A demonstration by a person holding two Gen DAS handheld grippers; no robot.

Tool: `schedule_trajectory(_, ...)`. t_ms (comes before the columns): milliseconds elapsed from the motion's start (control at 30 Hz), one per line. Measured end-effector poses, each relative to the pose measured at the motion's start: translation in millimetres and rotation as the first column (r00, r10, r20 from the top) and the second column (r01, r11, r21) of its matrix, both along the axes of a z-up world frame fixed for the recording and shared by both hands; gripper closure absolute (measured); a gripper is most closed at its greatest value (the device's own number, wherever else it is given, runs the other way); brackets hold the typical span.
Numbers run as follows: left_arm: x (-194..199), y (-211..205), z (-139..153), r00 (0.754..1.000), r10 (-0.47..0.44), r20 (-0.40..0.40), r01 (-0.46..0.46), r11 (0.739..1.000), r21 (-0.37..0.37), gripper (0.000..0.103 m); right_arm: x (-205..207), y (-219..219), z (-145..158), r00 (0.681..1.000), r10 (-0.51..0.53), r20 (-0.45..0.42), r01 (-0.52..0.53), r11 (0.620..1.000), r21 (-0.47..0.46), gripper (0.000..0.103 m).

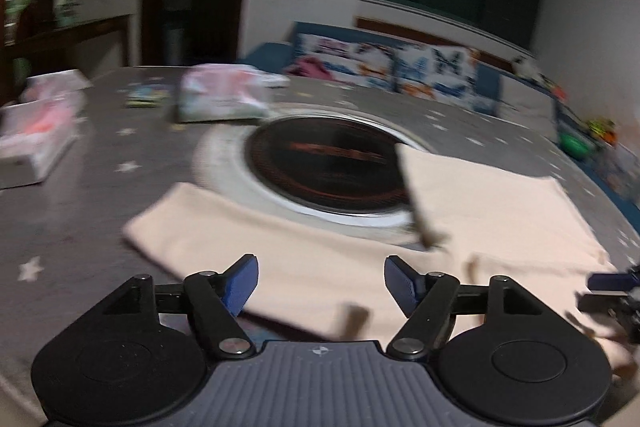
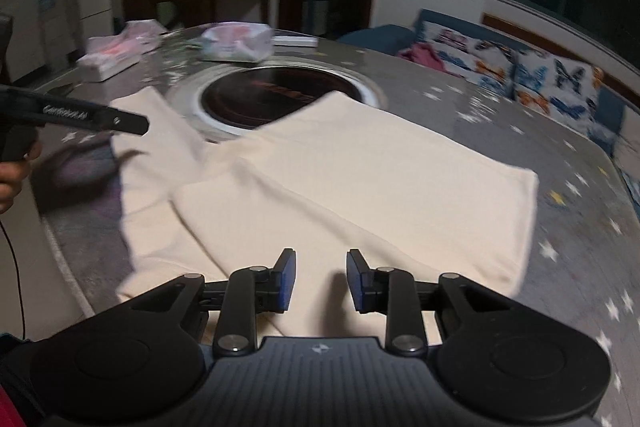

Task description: Fold clothes

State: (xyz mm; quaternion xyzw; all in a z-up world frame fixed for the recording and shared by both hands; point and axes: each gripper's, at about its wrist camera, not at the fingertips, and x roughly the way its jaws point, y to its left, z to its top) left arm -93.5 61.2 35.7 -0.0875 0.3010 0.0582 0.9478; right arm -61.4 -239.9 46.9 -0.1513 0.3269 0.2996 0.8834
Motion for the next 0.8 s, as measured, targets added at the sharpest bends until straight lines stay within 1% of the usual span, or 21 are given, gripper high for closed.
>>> schedule_trajectory(67, -3.2, 12.0, -0.4, 0.998, 0.057, 0.005, -0.057, 0.998, 0.006, 0.029, 0.0, 11.1, 0.3, 1.000, 0.026, 0.006, -0.026, 1.000, -0.001, 0.076)
schedule_trajectory(167, -3.0, 32.0, -1.9, 0.991, 0.135, 0.006, -0.135, 0.991, -0.006, 0.029, 0.1, 29.6, 0.4, 0.997, 0.070, 0.016, -0.070, 0.998, -0.005, 0.076)
schedule_trajectory(333, -1.5, 65.7, -4.6, 0.965, 0.261, 0.005, -0.261, 0.965, -0.030, 0.030, -0.8, 52.6, -4.1, 0.992, 0.129, 0.006, -0.129, 0.991, -0.020, 0.076)
schedule_trajectory(400, 2.1, 76.5, -7.0, 0.957, 0.289, -0.004, -0.288, 0.957, -0.042, 0.031, -1.4, 58.8, -6.7, 0.990, 0.141, 0.000, -0.141, 0.990, -0.030, 0.076)
schedule_trajectory(433, 4.2, 79.7, -8.5, 0.956, 0.293, -0.008, -0.293, 0.955, -0.047, 0.035, -2.2, 59.5, -6.2, 0.990, 0.143, -0.001, -0.143, 0.989, -0.028, 0.076)
schedule_trajectory(467, 6.3, 81.9, -10.0, 0.956, 0.294, -0.011, -0.294, 0.954, -0.053, 0.043, -3.0, 60.1, -5.7, 0.990, 0.144, -0.002, -0.144, 0.989, -0.025, 0.076)
schedule_trajectory(700, 20.2, 96.4, -20.4, 0.953, 0.301, -0.030, -0.302, 0.949, -0.088, 0.068, -6.0, 56.5, 0.5, 0.992, 0.129, 0.007, -0.129, 0.991, -0.018, 0.076)
schedule_trajectory(733, 21.1, 97.6, -21.1, 0.951, 0.306, -0.030, -0.308, 0.947, -0.091, 0.080, -6.4, 55.3, 1.4, 0.992, 0.126, 0.008, -0.126, 0.992, -0.017, 0.076)
schedule_trajectory(800, 22.9, 100.0, -22.4, 0.948, 0.318, -0.031, -0.319, 0.943, -0.096, 0.094, -7.1, 51.7, 2.6, 0.993, 0.117, 0.010, -0.117, 0.993, -0.012, 0.076)
